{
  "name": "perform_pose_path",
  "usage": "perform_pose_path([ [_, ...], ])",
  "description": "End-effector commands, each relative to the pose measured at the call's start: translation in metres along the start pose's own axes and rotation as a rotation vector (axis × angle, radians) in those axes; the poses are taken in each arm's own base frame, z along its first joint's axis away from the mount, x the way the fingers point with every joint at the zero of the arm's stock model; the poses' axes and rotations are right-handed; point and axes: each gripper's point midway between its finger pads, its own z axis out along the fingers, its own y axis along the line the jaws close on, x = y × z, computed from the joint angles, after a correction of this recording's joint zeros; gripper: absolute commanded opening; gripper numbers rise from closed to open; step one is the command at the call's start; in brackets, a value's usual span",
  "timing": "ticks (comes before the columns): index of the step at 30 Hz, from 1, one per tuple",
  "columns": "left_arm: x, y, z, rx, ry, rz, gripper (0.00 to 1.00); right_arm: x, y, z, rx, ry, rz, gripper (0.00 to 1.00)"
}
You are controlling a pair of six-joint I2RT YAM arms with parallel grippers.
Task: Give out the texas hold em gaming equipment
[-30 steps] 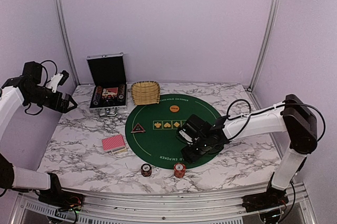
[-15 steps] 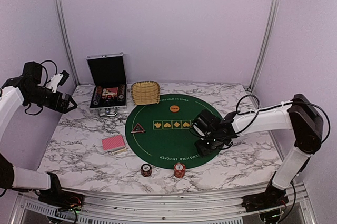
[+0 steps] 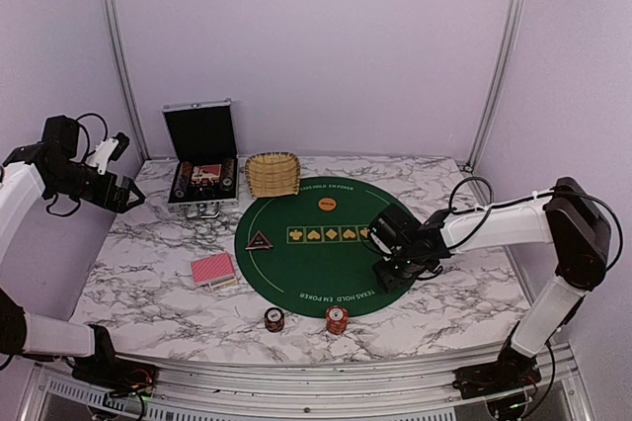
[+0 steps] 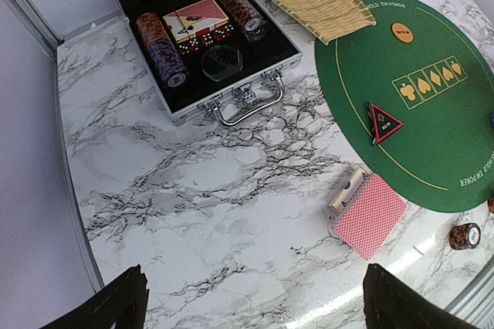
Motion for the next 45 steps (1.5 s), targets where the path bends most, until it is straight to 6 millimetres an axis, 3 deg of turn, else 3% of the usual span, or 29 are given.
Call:
perform_pose_path([
  [1, -0.007, -0.005, -0.011, 0.01, -0.019, 0.017, 0.99, 0.02, -0.018, 0.0, 0.064, 0.066, 0.006, 0.55],
  [9, -0.005, -0.007, -0.01, 0.025, -0.017, 0.018, 0.99, 0.009, -0.018, -0.015, 0.053, 0.042, 0.012, 0.71],
  [24, 0.006, -0.014, -0.006, 0.059, 0.0, 0.038, 0.99, -0.064, 0.006, -0.066, -0.078, -0.082, 0.035, 0.86],
  [30, 0.011, -0.025, -0.004, 0.108, 0.013, 0.057, 0.99, -0.103, 0.048, -0.085, -0.214, -0.149, -0.006, 0.86],
  [34, 0.021, -0.04, 0.006, 0.16, 0.067, 0.094, 0.99, -0.117, 0.084, -0.091, -0.264, -0.152, -0.078, 0.88],
  [37, 0.025, -0.044, 0.013, 0.164, 0.106, 0.115, 0.99, -0.116, 0.108, -0.095, -0.297, -0.146, -0.144, 0.89],
  [39, 0.025, -0.045, 0.013, 0.169, 0.11, 0.117, 0.99, -0.105, 0.12, -0.098, -0.303, -0.124, -0.194, 0.89],
  [45, 0.026, -0.049, 0.014, 0.181, 0.11, 0.124, 0.99, -0.046, 0.14, -0.112, -0.313, -0.041, -0.313, 0.9],
])
